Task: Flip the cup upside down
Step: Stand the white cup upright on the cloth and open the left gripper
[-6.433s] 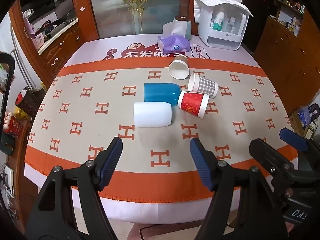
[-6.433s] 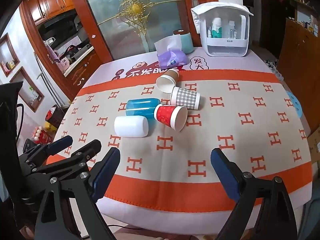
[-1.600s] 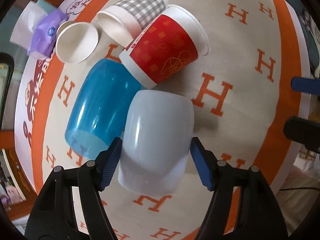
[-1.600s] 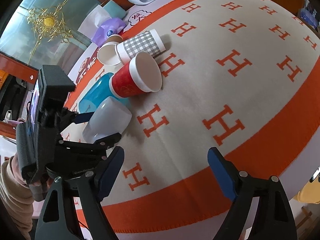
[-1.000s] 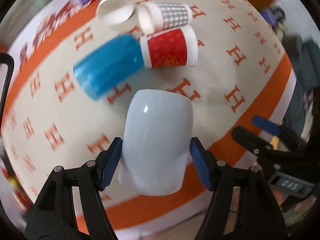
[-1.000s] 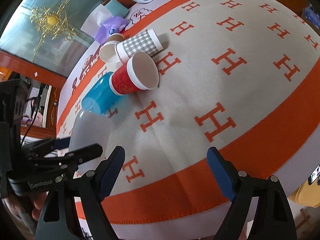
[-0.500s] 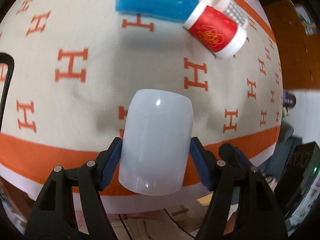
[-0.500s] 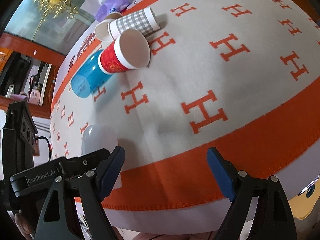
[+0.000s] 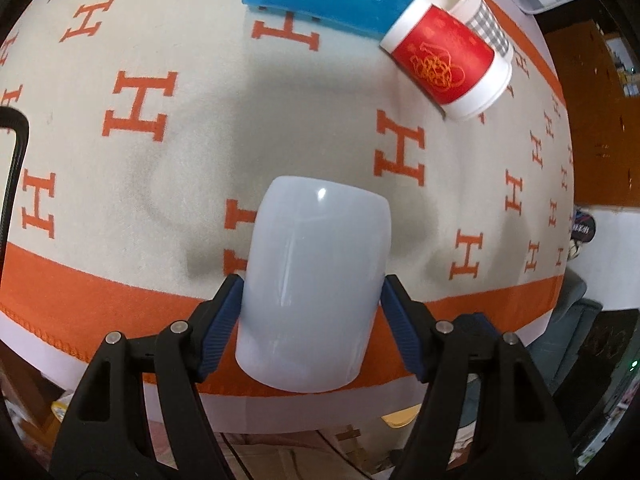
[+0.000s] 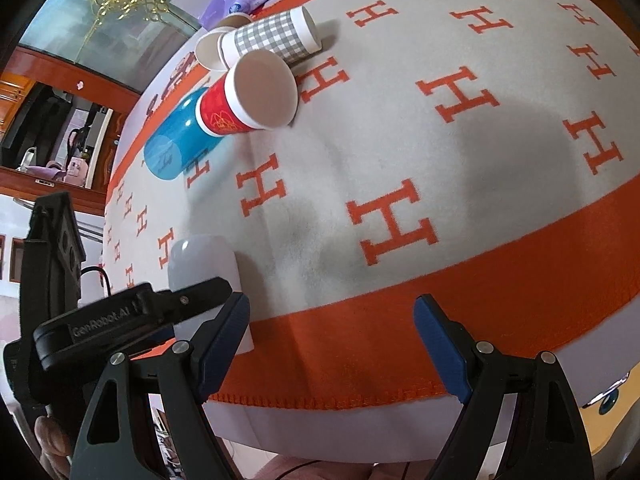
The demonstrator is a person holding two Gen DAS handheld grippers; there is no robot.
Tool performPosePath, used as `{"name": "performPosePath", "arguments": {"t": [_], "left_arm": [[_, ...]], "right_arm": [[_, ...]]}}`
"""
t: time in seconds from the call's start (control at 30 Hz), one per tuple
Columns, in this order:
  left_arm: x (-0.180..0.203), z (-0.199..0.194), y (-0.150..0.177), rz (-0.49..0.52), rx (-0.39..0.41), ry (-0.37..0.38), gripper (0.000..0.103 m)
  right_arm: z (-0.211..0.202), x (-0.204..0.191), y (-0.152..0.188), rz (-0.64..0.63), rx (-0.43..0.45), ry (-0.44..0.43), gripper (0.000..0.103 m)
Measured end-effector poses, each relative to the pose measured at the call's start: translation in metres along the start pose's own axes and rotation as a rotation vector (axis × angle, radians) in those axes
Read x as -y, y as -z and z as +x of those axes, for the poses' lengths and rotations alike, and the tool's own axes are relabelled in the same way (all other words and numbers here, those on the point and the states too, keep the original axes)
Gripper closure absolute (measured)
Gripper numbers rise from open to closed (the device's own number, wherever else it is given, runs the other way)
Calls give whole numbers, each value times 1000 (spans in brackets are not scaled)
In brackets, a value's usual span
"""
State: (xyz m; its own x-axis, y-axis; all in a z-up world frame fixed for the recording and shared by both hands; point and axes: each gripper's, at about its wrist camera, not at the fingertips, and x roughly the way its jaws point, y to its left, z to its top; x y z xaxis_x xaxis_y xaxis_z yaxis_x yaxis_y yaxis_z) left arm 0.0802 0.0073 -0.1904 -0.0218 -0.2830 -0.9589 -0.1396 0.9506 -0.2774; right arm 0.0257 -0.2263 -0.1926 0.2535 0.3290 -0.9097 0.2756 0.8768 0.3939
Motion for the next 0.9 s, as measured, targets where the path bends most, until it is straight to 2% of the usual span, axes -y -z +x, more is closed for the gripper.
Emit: {"name": "performPosePath", "arguments": {"t": [0.17, 0.37, 0.6, 0.67, 0.77, 0.9], "left_arm": [[4, -4, 3, 25, -8, -18, 26], [9, -18, 6, 59, 3, -38, 25], [20, -51, 19, 179, 115, -89, 25], [23, -63, 24, 225, 159, -93, 27], [26, -76, 30, 261, 201, -87, 36], [17, -91, 35, 254, 241, -82, 40]], "right_arm": [[-7, 2, -1, -24, 19, -19, 17], [-17, 2, 0, -52, 47, -56, 17], [-31, -2, 4, -89, 66, -97, 17], [-36, -4, 5, -105, 72, -105, 17], [-45, -10, 5, -130, 79, -116, 16], [-55, -23, 5, -177, 81, -131, 16]]}}
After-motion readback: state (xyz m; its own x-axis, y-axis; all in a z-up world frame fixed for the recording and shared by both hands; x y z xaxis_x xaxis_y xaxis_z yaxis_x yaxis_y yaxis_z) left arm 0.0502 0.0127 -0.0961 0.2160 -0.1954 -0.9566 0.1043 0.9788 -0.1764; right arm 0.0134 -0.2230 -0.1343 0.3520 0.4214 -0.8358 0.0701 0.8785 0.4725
